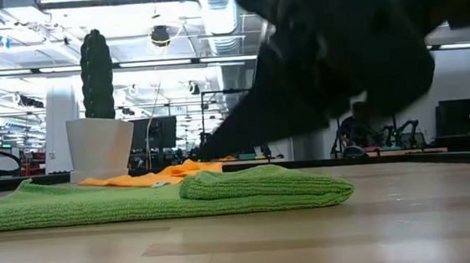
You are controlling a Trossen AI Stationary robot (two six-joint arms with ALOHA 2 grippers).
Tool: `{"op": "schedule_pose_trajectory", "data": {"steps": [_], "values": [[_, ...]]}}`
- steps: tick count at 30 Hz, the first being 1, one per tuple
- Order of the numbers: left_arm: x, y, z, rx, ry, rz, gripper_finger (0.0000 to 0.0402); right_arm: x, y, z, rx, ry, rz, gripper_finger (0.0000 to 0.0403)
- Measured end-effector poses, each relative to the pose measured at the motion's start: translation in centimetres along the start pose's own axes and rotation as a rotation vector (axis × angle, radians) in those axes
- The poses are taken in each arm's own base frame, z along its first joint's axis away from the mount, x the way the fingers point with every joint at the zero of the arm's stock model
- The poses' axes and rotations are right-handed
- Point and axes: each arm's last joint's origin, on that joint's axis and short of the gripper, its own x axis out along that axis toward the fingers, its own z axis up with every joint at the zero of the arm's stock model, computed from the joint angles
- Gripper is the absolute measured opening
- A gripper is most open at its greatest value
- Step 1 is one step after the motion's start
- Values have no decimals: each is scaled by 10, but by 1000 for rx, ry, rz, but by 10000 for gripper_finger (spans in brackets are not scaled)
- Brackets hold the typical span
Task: Fold microfiber towels
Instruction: Fold the green microfiber towel
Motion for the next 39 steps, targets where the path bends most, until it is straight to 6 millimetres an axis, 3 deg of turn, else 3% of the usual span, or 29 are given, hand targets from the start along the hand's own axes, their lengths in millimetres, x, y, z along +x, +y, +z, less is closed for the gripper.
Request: {"op": "schedule_pose_trajectory", "data": {"steps": [7,20,30,35,39], "values": [[28,9,-29,29,47,103,41,10,3,-16,11,40,-3,98],[54,28,-59,66,171,251,61,4,6,-6,20,4,28,98],[55,28,-59,58,182,253,64,4,6,-3,22,-2,30,98],[57,29,-58,56,194,259,61,4,11,10,-4,-10,34,98],[59,29,-56,67,209,265,33,3,15,26,-51,4,35,98]]}}
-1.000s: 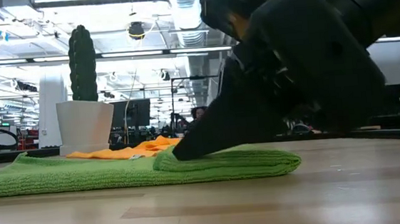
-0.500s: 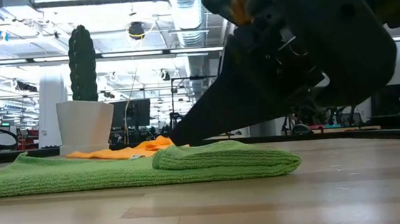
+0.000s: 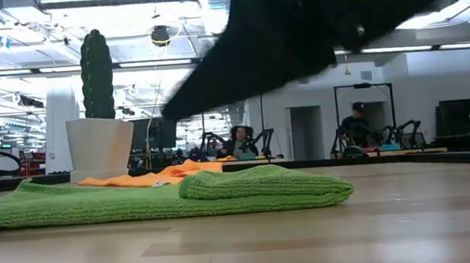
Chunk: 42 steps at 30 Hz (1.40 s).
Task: Fold microfiber towels
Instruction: Fold the green microfiber towel
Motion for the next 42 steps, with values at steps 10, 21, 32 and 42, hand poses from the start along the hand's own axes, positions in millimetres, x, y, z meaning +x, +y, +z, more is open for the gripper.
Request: {"op": "schedule_pose_trajectory", "data": {"steps": [10,21,32,42], "values": [[1,0,1,7,5,2,2,-97,5,83,-178,-136,-79,97],[2,-1,1,-25,2,1,0,-110,6,64,-91,-107,-148,98],[-4,-10,6,-8,50,13,0,-15,9,0,-34,-53,-178,97],[-1,-11,16,30,71,63,0,10,-5,-19,43,47,-108,98]]}}
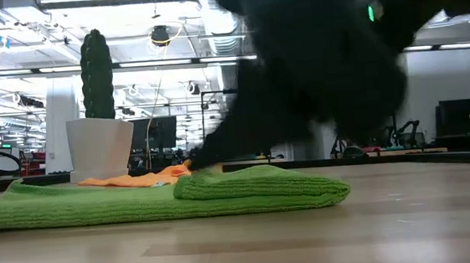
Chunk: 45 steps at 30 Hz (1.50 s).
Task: Fold microfiber towels
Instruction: Fold the green microfiber towel
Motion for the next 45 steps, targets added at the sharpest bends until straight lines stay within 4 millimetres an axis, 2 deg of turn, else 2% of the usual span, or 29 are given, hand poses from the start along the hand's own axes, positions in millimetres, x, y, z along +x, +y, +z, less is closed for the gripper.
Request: {"op": "schedule_pose_trajectory", "data": {"steps": [7,14,27,33,38,45], "values": [[4,-4,13,35,4,8,0,11,1,-16,7,57,20,97],[2,-15,32,116,23,12,0,13,3,-18,29,59,22,97],[4,-36,89,319,36,-15,0,13,3,-18,27,63,22,98],[9,-42,124,450,74,-51,0,13,3,-18,3,60,22,98],[16,-43,153,506,85,-82,0,2,0,-10,-42,52,-22,97],[28,-45,175,530,59,-186,0,-41,-1,18,-75,11,-102,98]]}}
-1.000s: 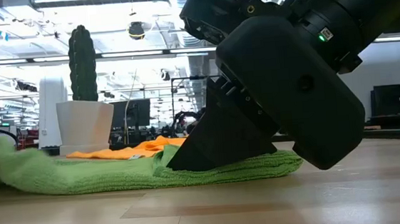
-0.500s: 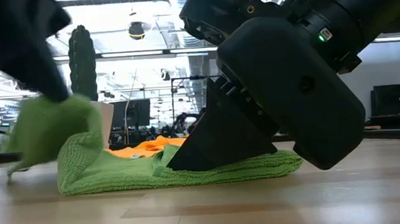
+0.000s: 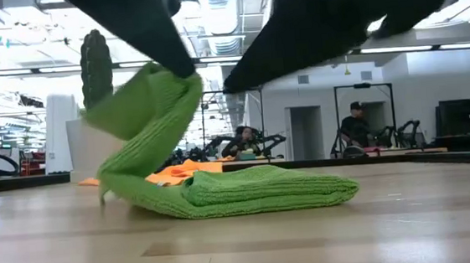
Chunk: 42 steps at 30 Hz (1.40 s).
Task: Fold microfiber towels
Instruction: Fold the green microfiber towel
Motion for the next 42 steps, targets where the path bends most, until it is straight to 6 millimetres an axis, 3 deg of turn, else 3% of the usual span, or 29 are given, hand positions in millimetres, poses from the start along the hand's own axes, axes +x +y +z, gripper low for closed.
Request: {"op": "schedule_pose_trajectory", "data": {"steps": [5,10,17,27,33,37,42], "values": [[5,8,11,7,-51,-16,0,-31,-8,7,-5,36,-72,97],[17,14,18,17,-79,-68,0,-48,-12,14,8,23,-69,97],[23,22,26,-4,-116,-75,0,-52,-9,13,0,21,-61,97],[60,17,17,9,-82,-84,0,-53,-9,11,-3,42,-67,97],[64,17,18,-8,-102,-69,1,-54,-8,9,-7,49,-64,98],[64,16,20,-18,-127,-79,26,-56,-6,9,-11,49,-59,98],[63,14,22,-21,-132,-118,94,-56,-6,8,-4,52,-56,98]]}}
